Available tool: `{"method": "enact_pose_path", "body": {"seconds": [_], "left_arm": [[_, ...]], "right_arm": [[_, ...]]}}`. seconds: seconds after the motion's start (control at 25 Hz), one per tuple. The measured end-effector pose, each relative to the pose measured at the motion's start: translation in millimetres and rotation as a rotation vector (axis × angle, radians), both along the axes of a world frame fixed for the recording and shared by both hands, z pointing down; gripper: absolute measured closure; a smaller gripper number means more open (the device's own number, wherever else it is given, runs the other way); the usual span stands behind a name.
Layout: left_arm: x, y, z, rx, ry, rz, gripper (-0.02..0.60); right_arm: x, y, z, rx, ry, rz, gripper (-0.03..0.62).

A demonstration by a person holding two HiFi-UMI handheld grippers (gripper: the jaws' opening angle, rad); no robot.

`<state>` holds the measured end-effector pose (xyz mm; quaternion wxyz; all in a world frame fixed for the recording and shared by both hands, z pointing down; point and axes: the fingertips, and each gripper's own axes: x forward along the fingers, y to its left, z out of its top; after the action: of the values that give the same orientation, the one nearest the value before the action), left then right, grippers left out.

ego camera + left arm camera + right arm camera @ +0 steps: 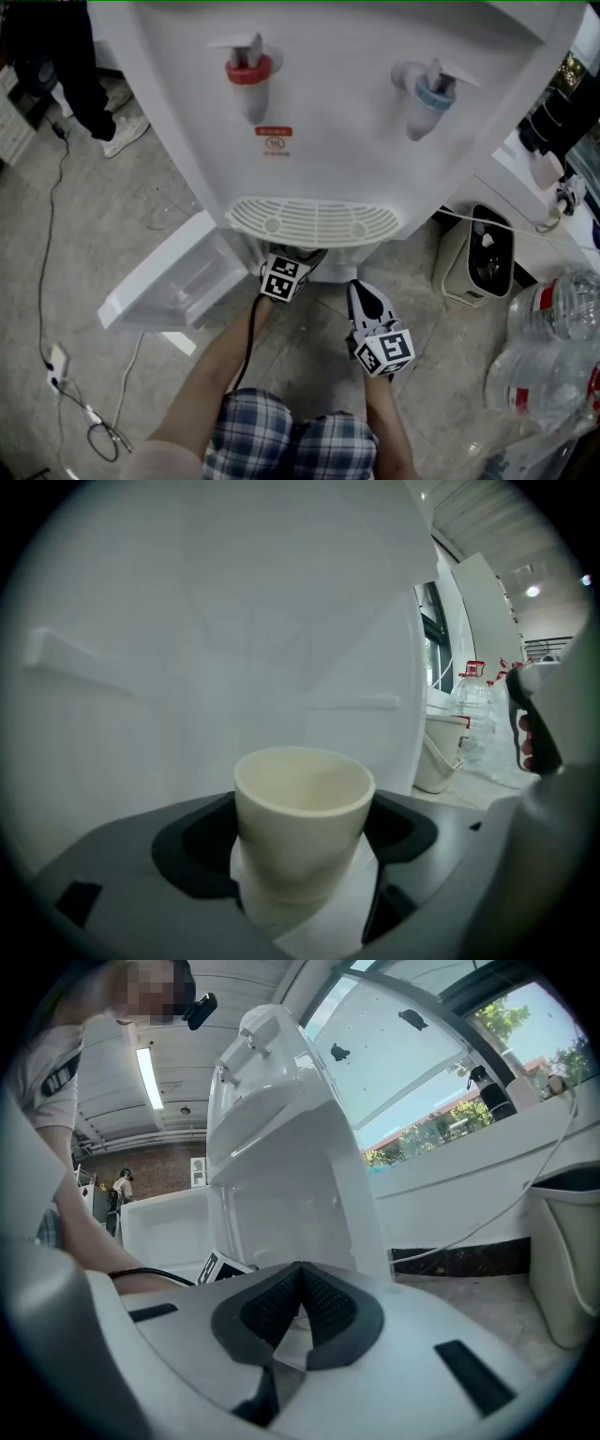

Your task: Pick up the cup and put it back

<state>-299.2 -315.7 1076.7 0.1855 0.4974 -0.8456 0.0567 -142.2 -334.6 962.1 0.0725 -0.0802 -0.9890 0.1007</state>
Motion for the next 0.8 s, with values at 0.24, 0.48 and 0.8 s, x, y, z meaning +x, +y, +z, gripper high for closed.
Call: {"method": "enact_pose_path", "body": {"seconds": [0.24, 0.48, 0.8], "left_arm": [[2, 6, -1, -0.005, -0.002, 0.001, 0.152], [24, 14, -21, 0.017, -0.023, 0.058, 0.153], [60, 48, -73, 0.080, -0.070, 0.108, 0.152]], "right_arm": [[1, -1, 3, -0.006, 0.006, 0.008, 0.577], [1, -4, 7, -0.019, 0.008, 0.021, 0.577], [-1, 1, 7, -0.017, 0.008, 0.007, 0.577]]}}
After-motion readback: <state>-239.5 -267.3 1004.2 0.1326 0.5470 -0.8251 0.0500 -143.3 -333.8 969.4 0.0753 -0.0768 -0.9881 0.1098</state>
